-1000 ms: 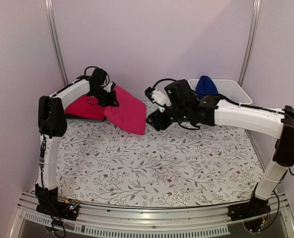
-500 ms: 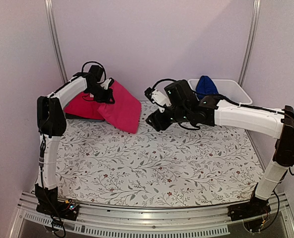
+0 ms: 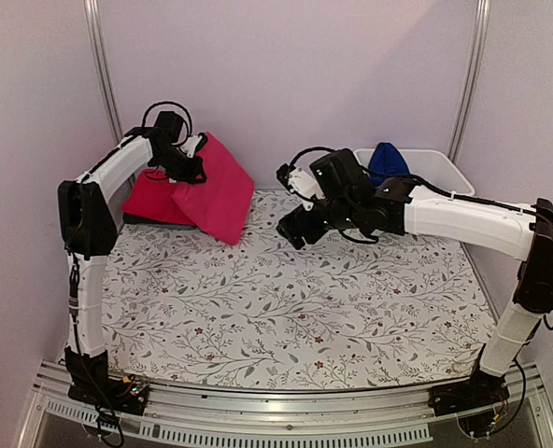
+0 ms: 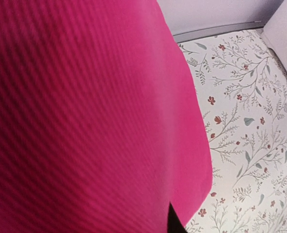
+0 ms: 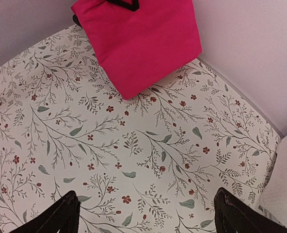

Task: Fold and stack the mixed laundry pile
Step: Place the square-folded trousers at the corner of the board.

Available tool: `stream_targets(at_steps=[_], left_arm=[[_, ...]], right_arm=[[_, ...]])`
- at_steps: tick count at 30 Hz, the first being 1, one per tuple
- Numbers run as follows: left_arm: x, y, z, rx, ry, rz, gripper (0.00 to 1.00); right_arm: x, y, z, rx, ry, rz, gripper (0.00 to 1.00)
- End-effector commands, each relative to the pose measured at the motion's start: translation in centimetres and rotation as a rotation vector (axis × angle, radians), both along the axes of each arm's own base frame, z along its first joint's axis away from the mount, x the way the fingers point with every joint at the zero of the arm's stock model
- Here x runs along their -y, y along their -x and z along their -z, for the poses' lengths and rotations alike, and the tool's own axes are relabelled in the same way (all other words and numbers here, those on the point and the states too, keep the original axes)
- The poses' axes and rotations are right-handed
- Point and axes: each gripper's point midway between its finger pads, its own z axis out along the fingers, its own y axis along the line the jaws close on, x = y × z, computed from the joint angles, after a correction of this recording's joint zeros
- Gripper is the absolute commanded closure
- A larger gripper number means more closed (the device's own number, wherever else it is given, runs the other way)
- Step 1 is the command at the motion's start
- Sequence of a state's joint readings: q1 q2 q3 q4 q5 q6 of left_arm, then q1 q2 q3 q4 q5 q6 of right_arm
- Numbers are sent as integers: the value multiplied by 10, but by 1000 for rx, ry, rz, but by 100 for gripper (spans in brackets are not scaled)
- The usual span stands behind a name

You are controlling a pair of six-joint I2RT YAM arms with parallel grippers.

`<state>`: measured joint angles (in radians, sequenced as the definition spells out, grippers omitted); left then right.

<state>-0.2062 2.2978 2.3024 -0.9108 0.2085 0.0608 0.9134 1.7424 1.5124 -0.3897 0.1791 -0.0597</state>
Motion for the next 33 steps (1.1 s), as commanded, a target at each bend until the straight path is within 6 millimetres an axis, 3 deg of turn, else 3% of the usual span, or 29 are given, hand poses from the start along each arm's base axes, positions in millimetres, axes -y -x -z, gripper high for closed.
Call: stream_targets(at_steps=[1, 19, 26, 28, 33], left_arm=[[-8, -8, -80, 213, 11, 35, 100], [-52, -14, -113, 276, 104, 32, 100], [-85, -31, -100, 270, 135, -10, 100], [-102, -37, -95, 270, 138, -34, 100], [-139, -54, -60, 232, 151, -81, 100]], right_arm=[[13, -8, -13, 14, 2, 62, 1], [23, -17, -7, 12, 22, 139, 1], [15, -22, -3, 7, 31, 139, 1], [14, -24, -2, 4, 35, 139, 1], [11, -28, 2, 1, 47, 144, 1]])
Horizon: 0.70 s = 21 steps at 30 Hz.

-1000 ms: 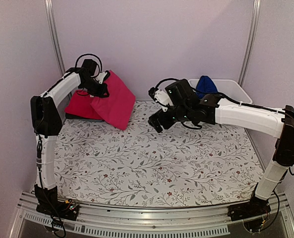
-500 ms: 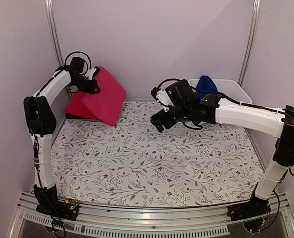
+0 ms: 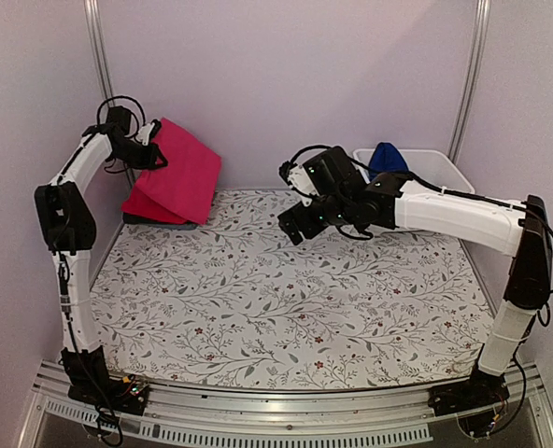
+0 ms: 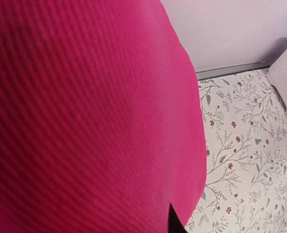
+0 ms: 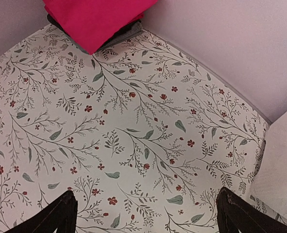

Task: Fold and stack the mixed laundry pile
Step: Place the square-folded trousers at the corner of the board.

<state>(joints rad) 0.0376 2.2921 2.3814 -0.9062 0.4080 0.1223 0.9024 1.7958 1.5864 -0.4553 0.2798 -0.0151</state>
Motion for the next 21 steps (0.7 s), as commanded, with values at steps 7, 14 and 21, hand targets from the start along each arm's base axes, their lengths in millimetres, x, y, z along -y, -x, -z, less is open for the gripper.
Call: stream_targets(at_steps=[7, 14, 21], left_arm=[[-81, -50, 45, 62, -6, -107, 98], [-105, -70, 53, 141, -98, -148, 95], [-119, -81, 71, 148, -164, -194, 75]], right_arm=[[-4, -11, 2, -14, 28, 23, 1], [-10, -13, 8, -42, 43, 15, 1], [-17, -17, 6, -64, 25, 33, 1]])
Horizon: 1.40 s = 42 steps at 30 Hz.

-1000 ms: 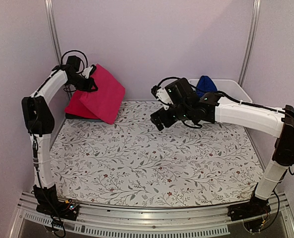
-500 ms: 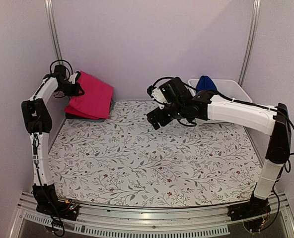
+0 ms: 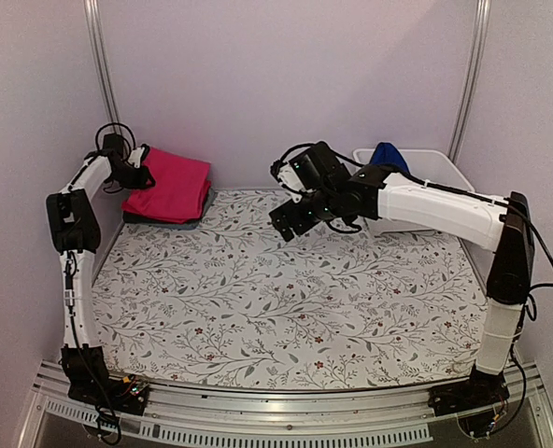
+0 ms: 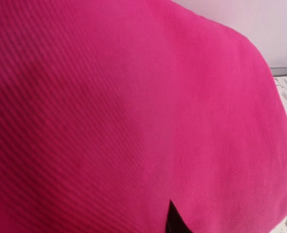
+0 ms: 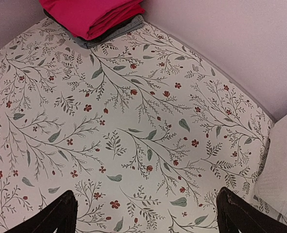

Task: Fold and stack the mixed laundry pile
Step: Place the square-folded trousers at the corner of the board, then smooth out the square-folded trousers at the corner of the board.

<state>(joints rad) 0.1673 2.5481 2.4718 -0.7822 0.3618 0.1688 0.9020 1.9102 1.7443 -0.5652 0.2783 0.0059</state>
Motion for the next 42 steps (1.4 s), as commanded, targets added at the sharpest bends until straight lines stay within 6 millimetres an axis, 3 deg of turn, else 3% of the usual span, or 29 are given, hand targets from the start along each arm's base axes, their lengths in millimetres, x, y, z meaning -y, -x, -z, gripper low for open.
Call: stream_targets(at_steps=[1, 7, 8, 9, 14, 19, 24, 28, 34, 37, 42], left_arm=[[-33, -33, -28, 173, -138, -85, 71], [-69, -29, -54, 195, -267, -264, 30], [-71, -27, -61, 199, -268, -283, 9], [-74, -23, -71, 205, -280, -309, 1], [-69, -8, -132, 295, -329, -392, 0], [-59, 11, -182, 365, -361, -437, 0], [-32, 28, -208, 410, -299, -409, 0], [2, 27, -187, 332, -106, -292, 1], [24, 17, -112, 165, 59, -245, 6], [17, 11, -80, 115, 60, -280, 8], [-27, 6, -39, 68, 39, -418, 8]], right_arm=[[-3, -7, -4, -14, -13, 22, 1], [-8, -8, -1, -23, -12, 16, 1], [-7, -9, 0, -24, -12, 16, 1], [-7, -8, 1, -26, -9, 16, 1], [0, -11, 4, -21, -3, 32, 1], [25, -25, -3, -4, -19, 93, 1], [57, -38, -19, 21, -80, 154, 1], [78, -43, -34, 40, -133, 174, 1], [88, -38, -34, 23, -147, 169, 1], [92, -33, -30, 3, -158, 180, 1], [97, -26, -23, -26, -173, 201, 1]])
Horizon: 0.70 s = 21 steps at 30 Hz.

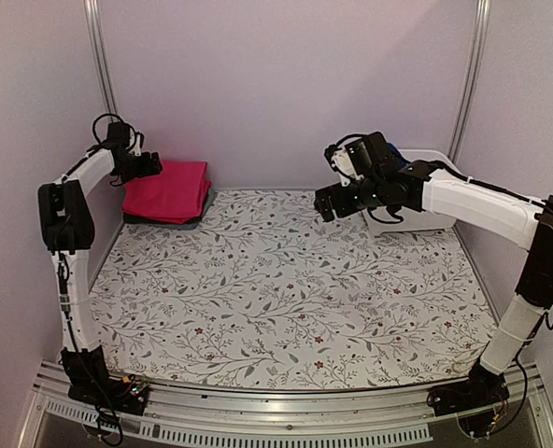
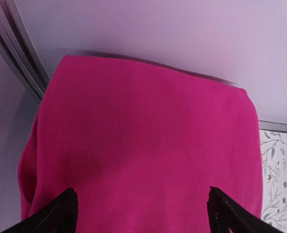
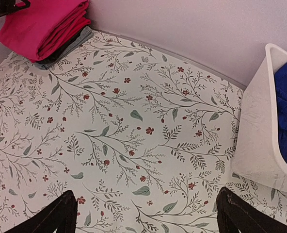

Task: Fold and stack the mixed laundry pile
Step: Smooth out the square-folded trousers at the corner of the board.

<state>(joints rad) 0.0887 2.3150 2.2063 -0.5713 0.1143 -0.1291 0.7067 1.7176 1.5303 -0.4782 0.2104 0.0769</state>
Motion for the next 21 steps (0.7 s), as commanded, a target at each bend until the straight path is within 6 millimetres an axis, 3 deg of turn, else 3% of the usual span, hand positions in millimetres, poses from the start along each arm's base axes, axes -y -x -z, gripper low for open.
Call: stream_targets(at_steps=[1, 7, 10, 12, 15, 21], left_arm=[[-48, 2, 30, -49, 24, -151, 8], [-105, 10, 67, -140, 12, -304, 6], [-105, 11, 61, -131, 16, -281, 5], [-95, 9, 40, -89, 8, -245, 2], [-80, 11, -12, -11, -65, -203, 0], [-51, 42, -120, 126, -224, -228, 0]], right_arm=[[3, 8, -5, -15, -51, 19, 1], [10, 7, 0, -26, -49, 54, 1], [15, 6, 0, -30, -59, 72, 1], [19, 3, -2, -28, -67, 84, 1], [28, -1, -12, -13, -83, 100, 1], [79, -20, -43, 42, -143, 179, 1]])
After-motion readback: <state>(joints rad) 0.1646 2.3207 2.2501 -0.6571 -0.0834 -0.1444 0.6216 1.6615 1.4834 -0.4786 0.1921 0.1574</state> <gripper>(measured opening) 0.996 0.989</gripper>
